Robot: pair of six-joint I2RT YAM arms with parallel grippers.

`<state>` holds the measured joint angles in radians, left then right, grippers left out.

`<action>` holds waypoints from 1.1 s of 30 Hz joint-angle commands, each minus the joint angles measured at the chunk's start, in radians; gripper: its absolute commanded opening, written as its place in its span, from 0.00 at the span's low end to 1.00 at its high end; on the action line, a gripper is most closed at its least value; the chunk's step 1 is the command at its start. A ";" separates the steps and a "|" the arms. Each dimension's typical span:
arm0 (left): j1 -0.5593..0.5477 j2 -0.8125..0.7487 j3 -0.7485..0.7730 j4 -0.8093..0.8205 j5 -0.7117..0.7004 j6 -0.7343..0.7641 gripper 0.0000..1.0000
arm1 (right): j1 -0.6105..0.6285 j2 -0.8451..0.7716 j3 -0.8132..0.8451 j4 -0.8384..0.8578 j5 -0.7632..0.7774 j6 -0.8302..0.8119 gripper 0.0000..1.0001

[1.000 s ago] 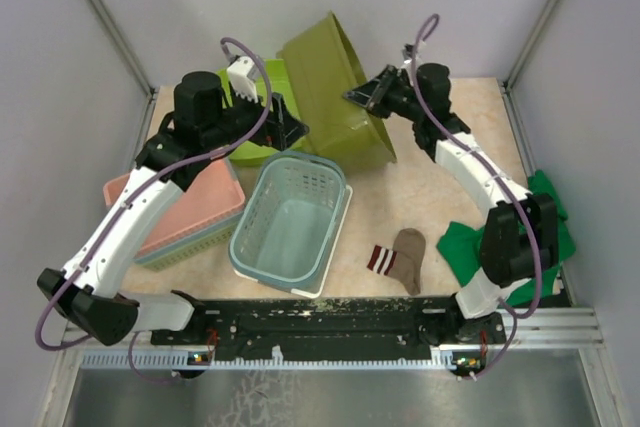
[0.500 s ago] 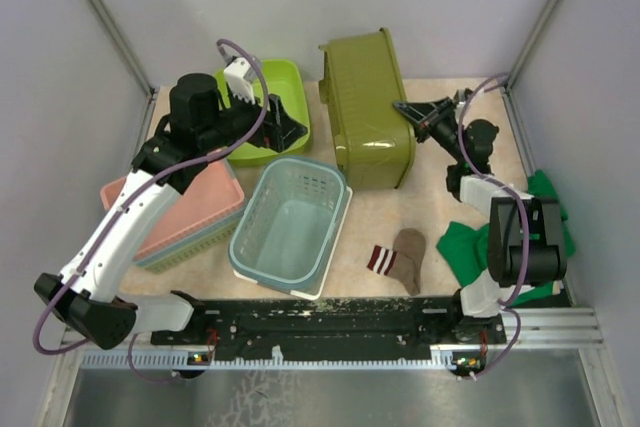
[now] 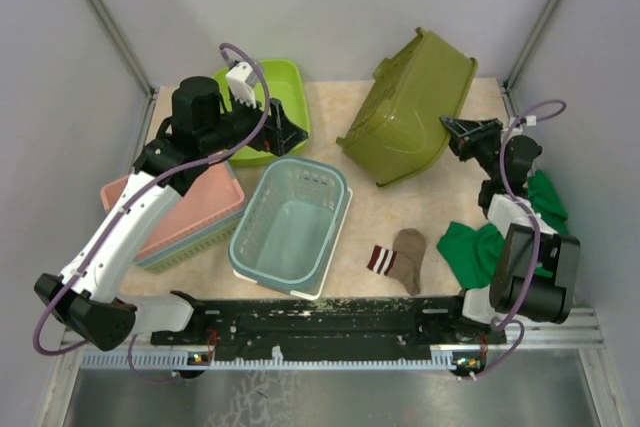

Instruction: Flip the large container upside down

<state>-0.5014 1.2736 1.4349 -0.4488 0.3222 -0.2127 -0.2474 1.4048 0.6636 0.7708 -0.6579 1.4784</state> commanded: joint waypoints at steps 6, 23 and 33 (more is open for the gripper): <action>0.004 0.011 -0.019 0.039 0.043 -0.014 0.99 | -0.098 -0.041 0.062 -0.534 0.083 -0.352 0.38; 0.004 0.043 -0.082 0.063 0.113 -0.037 0.99 | -0.129 -0.210 0.355 -1.214 0.571 -0.809 0.87; 0.004 0.076 -0.067 0.047 0.093 -0.017 0.99 | 0.188 -0.267 0.500 -1.507 0.819 -0.744 0.86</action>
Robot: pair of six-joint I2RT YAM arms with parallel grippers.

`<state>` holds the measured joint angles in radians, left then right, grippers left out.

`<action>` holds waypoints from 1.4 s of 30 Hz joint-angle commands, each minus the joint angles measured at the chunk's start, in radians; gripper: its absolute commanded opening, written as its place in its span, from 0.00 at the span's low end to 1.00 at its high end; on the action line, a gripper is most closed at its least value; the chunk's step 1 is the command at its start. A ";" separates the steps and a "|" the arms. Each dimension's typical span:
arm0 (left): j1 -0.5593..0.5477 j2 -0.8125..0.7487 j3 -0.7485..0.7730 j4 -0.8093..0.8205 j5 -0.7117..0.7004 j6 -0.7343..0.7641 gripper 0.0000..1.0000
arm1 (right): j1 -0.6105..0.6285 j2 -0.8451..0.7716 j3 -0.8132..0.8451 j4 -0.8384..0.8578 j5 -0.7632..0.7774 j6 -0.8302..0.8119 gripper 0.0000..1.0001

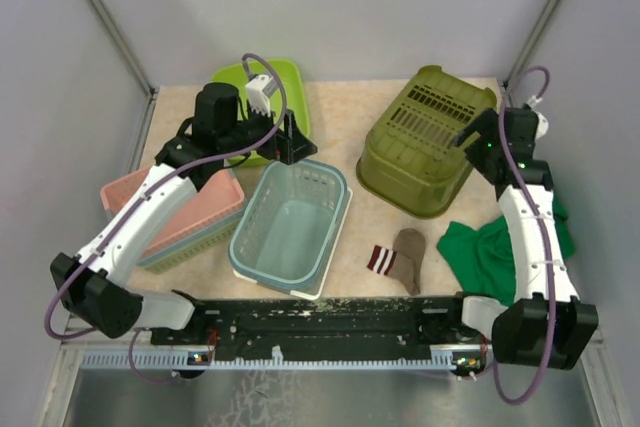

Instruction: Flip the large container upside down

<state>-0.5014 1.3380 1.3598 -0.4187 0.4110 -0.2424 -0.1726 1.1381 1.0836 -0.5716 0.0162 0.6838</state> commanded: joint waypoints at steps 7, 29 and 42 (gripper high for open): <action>0.004 0.004 -0.001 0.004 -0.018 0.015 0.99 | 0.261 0.089 0.115 -0.377 0.235 0.214 0.87; 0.004 -0.016 -0.045 0.050 -0.013 0.017 0.99 | 0.321 0.075 0.064 -0.374 0.300 0.359 0.30; 0.004 -0.019 -0.055 0.056 -0.003 0.022 0.99 | 0.300 0.118 0.168 -0.382 0.460 0.158 0.00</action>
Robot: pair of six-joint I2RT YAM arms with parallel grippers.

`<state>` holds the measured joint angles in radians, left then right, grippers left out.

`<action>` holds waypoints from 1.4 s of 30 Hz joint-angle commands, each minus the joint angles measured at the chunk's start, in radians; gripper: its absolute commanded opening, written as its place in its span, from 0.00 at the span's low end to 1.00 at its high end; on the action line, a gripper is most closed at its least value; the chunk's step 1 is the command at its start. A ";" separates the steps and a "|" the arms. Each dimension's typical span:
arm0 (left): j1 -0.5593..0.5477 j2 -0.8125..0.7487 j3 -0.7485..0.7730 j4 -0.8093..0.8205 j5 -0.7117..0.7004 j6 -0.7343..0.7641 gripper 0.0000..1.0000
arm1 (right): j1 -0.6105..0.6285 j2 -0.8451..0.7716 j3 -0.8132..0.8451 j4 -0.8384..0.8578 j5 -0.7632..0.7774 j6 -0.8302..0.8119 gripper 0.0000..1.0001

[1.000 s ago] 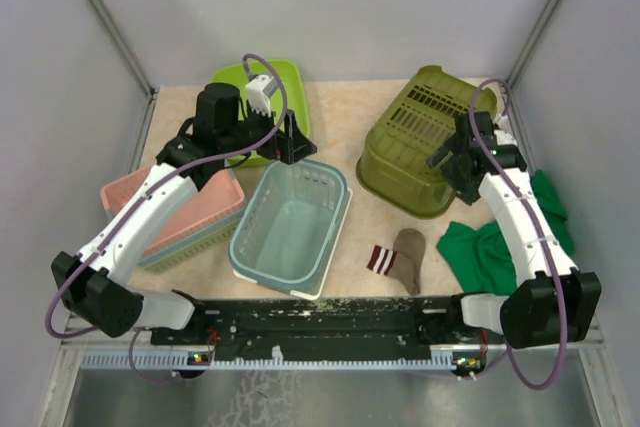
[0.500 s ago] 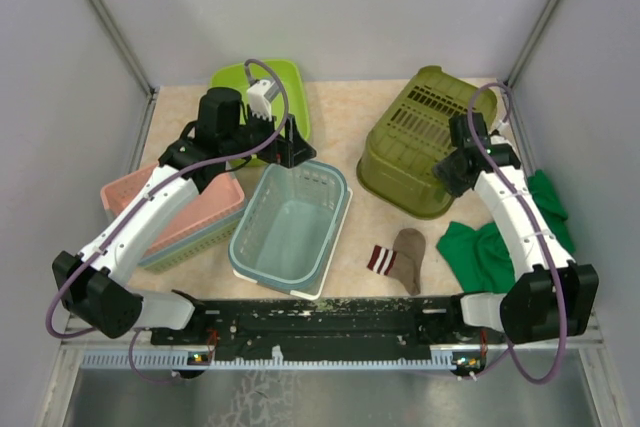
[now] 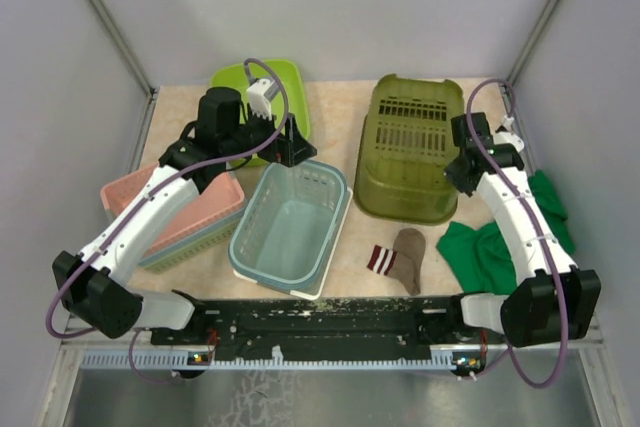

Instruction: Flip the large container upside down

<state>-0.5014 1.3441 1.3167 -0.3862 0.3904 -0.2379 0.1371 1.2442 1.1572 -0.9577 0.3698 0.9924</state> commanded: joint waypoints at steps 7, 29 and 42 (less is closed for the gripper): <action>0.003 -0.034 -0.025 0.023 0.021 0.019 0.99 | -0.211 0.080 0.158 0.100 0.091 -0.347 0.00; 0.004 -0.060 -0.048 0.021 0.001 0.018 0.99 | -0.460 0.296 0.323 0.286 0.179 -0.385 0.00; 0.004 -0.029 -0.028 0.023 0.019 0.022 0.99 | -0.519 0.400 0.448 0.288 0.199 -0.512 0.09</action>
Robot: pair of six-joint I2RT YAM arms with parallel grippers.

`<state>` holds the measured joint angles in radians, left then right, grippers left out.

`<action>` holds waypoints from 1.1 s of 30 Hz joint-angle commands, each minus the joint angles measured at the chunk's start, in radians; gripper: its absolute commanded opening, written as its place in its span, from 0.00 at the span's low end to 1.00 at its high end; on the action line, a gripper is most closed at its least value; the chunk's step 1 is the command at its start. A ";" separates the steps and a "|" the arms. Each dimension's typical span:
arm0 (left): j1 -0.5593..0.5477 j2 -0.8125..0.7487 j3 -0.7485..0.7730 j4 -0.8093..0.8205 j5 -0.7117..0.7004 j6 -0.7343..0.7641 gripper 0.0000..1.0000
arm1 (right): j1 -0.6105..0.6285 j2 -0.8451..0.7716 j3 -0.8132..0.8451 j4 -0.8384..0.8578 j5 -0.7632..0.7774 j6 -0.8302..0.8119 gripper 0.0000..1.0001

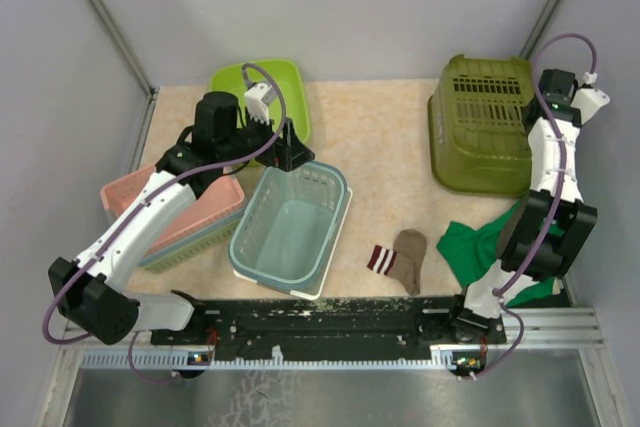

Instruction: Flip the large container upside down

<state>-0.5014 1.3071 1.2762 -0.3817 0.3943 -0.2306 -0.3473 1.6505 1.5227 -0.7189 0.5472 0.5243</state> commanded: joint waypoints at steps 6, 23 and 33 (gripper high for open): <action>0.004 0.036 0.030 0.025 0.033 0.003 0.99 | -0.035 -0.149 -0.062 0.181 -0.124 -0.086 0.63; 0.007 0.039 0.072 -0.005 -0.082 -0.017 0.99 | 0.481 -0.342 -0.273 0.284 -0.615 -0.197 0.69; 0.023 -0.006 0.045 -0.030 -0.118 -0.006 0.99 | 0.544 -0.175 -0.312 0.251 -0.468 -0.181 0.69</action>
<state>-0.4850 1.3399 1.3163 -0.4080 0.2829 -0.2390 0.1936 1.4448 1.1912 -0.4774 -0.0284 0.3504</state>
